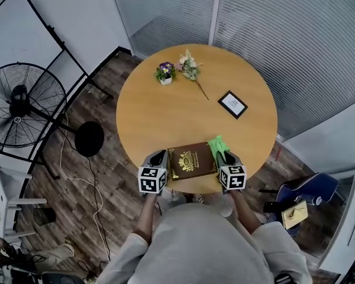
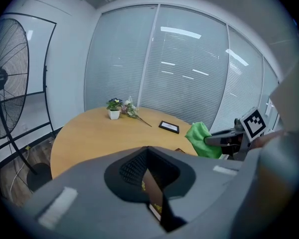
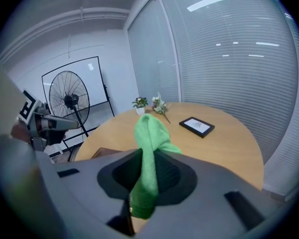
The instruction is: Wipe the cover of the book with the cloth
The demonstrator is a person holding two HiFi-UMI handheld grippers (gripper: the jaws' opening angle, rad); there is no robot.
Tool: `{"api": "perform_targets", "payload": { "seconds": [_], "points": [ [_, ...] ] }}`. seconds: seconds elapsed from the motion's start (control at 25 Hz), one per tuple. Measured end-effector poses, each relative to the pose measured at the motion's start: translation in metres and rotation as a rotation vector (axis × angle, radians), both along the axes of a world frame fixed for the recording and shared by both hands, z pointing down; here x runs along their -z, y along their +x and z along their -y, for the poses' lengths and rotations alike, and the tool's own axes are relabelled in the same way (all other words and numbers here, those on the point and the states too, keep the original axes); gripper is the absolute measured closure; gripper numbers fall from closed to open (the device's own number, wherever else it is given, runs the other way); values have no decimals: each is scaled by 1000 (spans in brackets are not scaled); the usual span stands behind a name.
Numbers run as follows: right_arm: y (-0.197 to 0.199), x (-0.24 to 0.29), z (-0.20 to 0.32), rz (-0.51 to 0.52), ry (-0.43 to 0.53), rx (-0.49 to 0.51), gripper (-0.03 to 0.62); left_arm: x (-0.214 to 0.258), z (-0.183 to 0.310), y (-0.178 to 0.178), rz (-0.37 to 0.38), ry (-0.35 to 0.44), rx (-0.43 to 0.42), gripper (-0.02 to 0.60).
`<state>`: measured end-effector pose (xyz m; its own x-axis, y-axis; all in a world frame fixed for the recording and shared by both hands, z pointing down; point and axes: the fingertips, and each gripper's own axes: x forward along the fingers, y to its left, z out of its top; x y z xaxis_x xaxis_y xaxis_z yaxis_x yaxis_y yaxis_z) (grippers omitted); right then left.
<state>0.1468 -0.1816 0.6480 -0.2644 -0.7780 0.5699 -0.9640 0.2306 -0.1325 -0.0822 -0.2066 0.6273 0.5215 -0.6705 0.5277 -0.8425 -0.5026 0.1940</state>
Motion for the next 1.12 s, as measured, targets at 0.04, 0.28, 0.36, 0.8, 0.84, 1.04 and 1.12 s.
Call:
{"api": "perform_targets", "payload": {
  "seconds": [0.04, 0.28, 0.36, 0.8, 0.84, 1.04, 1.12],
  "points": [
    [-4, 7, 4, 2, 20, 7, 522, 2, 2, -1, -2, 6, 2, 574],
    [-24, 55, 26, 32, 139, 44, 522, 20, 12, -7, -4, 46, 12, 574],
    [-28, 71, 32, 46, 176, 54, 522, 27, 15, -9, -5, 62, 14, 574],
    [-36, 119, 49, -1, 293, 107, 522, 51, 30, -8, -15, 113, 16, 574],
    [-35, 120, 49, -2, 294, 106, 522, 53, 31, -8, -16, 117, 17, 574],
    [-33, 119, 48, -9, 290, 102, 522, 57, 34, -6, -16, 126, 19, 574],
    [-34, 117, 48, -11, 284, 103, 522, 58, 35, -6, -17, 128, 18, 574]
  ]
}}
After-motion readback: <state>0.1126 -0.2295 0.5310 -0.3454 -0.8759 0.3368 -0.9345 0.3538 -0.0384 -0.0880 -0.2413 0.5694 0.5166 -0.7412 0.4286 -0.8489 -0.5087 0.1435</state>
